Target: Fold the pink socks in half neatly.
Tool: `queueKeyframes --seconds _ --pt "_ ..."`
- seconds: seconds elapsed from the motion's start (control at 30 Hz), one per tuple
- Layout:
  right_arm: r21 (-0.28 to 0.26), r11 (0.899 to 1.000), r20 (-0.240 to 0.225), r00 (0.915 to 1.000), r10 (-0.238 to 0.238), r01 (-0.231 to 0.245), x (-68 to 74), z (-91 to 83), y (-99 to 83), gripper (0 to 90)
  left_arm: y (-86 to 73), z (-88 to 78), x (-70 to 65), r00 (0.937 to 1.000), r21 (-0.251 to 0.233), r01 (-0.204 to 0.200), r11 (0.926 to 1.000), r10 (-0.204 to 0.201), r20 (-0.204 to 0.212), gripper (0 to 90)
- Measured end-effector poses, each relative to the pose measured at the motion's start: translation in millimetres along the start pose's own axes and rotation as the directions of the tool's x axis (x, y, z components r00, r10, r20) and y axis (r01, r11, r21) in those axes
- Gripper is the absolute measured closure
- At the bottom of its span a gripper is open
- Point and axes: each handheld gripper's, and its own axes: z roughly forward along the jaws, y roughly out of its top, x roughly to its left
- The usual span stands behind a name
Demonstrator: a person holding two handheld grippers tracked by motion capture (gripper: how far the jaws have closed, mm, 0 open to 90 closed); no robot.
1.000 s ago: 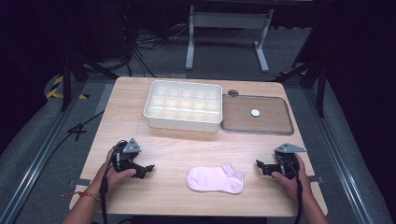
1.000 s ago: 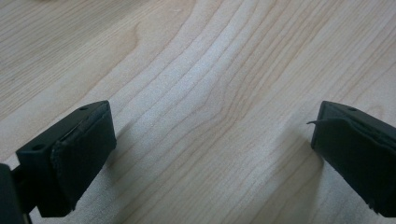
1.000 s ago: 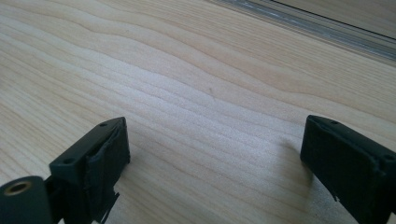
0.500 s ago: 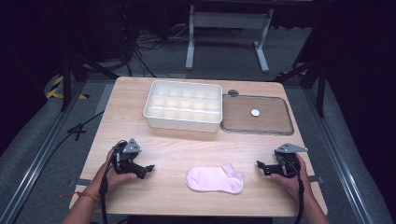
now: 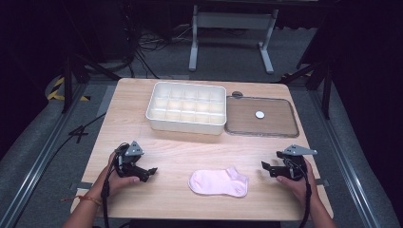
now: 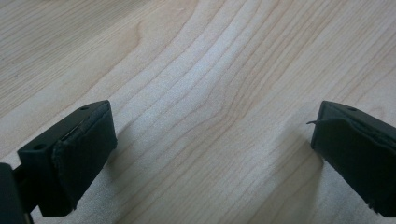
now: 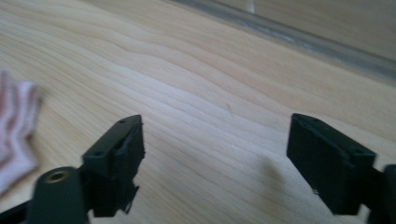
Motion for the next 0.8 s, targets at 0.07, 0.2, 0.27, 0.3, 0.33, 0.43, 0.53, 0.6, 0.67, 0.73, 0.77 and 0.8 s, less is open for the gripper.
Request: queueKeyframes --seconds 0.07,0.2,0.27,0.3,0.33,0.43,0.53,0.6,0.67,0.73,0.77,0.8 --pt "-0.04 0.999 -0.037 0.9986 -0.037 0.035 14.0 -7.5 8.8 25.2 0.3 -0.6 -0.5 1.0 0.008 0.004 1.0 -0.004 -0.003 0.5" --pt "-0.092 0.992 -0.094 0.9914 -0.091 0.082 35.3 -12.2 18.0 35.3 0.8 -1.7 -0.9 0.9999 0.014 -0.011 0.9998 0.012 -0.006 2.1" --pt "-0.1 0.99 -0.107 0.9886 -0.106 0.096 40.2 -11.9 19.7 37.5 1.4 -2.8 -2.0 1.0 0.023 -0.009 0.9997 0.009 0.001 2.9" --pt "-0.106 0.988 -0.129 0.9835 -0.127 0.113 49.1 -10.5 22.5 39.7 1.2 -2.8 -3.2 1.0 0.013 -0.003 0.9999 0.003 0.006 4.9" --pt "-0.106 0.988 -0.129 0.9835 -0.127 0.113 49.1 -10.5 22.5 39.7 1.2 -2.8 -3.2 1.0 0.013 -0.003 0.9999 0.003 0.006 5.8" --pt "-0.111 0.983 -0.161 0.9739 -0.16 0.144 64.2 -7.2 25.8 41.0 1.0 -3.6 -4.4 0.9999 0.008 -0.015 0.9999 0.015 0.001 7.1" --pt "-0.113 0.98 -0.187 0.9647 -0.186 0.166 76.2 -4.8 28.3 42.0 1.1 -3.3 -6.2 0.9998 0.006 -0.016 0.9999 0.015 0.009 8.1" --pt "-0.11 0.977 -0.202 0.9587 -0.2 0.181 83.5 -2.3 29.4 42.6 1.3 -3.0 -6.9 0.9999 0.007 -0.012 0.9999 0.012 0.012 8.1" --pt "-0.107 0.974 -0.219 0.9508 -0.219 0.2 91.0 1.4 30.1 44.3 1.9 -2.3 -7.2 0.9997 0.008 -0.018 0.9998 0.018 0.018 8.1" --pt "-0.108 0.971 -0.233 0.9442 -0.233 0.213 97.1 4.7 31.0 46.5 1.9 -1.8 -7.1 0.9996 0.002 -0.019 0.9998 0.019 0.021 8.1" --pt "-0.109 0.97 -0.243 0.94 -0.24 0.219 99.9 6.3 31.4 48.2 1.9 -2.1 -7.2 0.9996 0.006 -0.018 0.9998 0.018 0.022 8.1" --pt "-0.109 0.968 -0.25 0.9363 -0.247 0.226 102.8 8.1 31.8 49.5 2.0 -1.9 -7.1 0.9996 0.004 -0.019 0.9998 0.019 0.021 8.2"
